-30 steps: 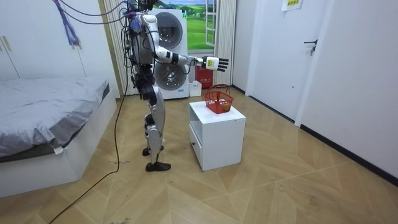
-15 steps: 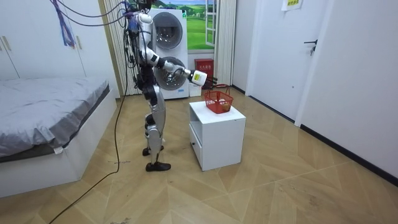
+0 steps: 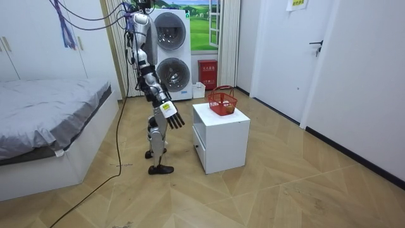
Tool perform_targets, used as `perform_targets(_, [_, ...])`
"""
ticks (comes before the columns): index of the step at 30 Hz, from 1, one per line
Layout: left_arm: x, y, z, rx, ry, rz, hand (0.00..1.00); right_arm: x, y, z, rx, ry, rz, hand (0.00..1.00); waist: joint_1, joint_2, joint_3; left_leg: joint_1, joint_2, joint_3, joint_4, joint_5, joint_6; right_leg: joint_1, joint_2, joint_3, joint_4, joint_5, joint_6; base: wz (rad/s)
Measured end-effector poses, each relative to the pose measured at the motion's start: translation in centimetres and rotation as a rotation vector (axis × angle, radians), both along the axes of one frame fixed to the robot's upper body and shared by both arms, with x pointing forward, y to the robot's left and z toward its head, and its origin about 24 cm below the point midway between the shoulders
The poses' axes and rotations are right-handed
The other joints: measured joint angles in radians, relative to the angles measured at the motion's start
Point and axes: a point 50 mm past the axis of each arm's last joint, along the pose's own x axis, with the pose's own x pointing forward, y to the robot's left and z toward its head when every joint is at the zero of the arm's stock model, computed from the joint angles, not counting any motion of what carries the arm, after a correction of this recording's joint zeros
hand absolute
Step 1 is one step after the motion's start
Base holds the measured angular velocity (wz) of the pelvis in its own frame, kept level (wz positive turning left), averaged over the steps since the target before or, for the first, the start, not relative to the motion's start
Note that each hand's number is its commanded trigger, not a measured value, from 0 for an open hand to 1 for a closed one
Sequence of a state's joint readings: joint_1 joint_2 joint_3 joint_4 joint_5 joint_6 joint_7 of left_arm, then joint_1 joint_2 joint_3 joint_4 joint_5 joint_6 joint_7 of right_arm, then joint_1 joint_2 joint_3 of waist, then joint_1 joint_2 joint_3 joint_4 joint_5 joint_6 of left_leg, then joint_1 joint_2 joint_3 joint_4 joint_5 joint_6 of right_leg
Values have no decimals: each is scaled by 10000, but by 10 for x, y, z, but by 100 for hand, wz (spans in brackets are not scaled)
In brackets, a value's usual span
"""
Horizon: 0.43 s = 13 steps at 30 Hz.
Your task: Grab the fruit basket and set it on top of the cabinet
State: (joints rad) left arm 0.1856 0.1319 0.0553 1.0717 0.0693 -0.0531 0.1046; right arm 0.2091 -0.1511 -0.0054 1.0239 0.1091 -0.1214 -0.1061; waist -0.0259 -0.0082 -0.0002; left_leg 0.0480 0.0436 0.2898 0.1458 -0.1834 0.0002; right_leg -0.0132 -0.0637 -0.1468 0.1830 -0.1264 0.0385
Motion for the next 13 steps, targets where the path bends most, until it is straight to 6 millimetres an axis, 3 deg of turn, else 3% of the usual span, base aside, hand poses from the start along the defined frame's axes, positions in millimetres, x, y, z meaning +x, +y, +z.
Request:
perform_targets(7, [-7,0,-2,-273,235,36,0,-25,-3,-8,566,1051,-610,0,-36,108,-8,210,18,105,-56,-29,-42,85,66,150,-157,-3,-29,-5])
perform_targets(9, [-10,0,-2,-328,361,142,0,-28,-4,-9,694,1257,-752,0,-5,59,23,338,13,103,-139,-37,-56,199,76,150,-187,-18,-27,0])
perform_targets(13, [-16,1,-3,-319,774,300,0,-30,-4,-10,746,1625,-845,0,1,72,-1,342,21,21,-149,-76,-81,321,97,69,-350,-29,-23,5])
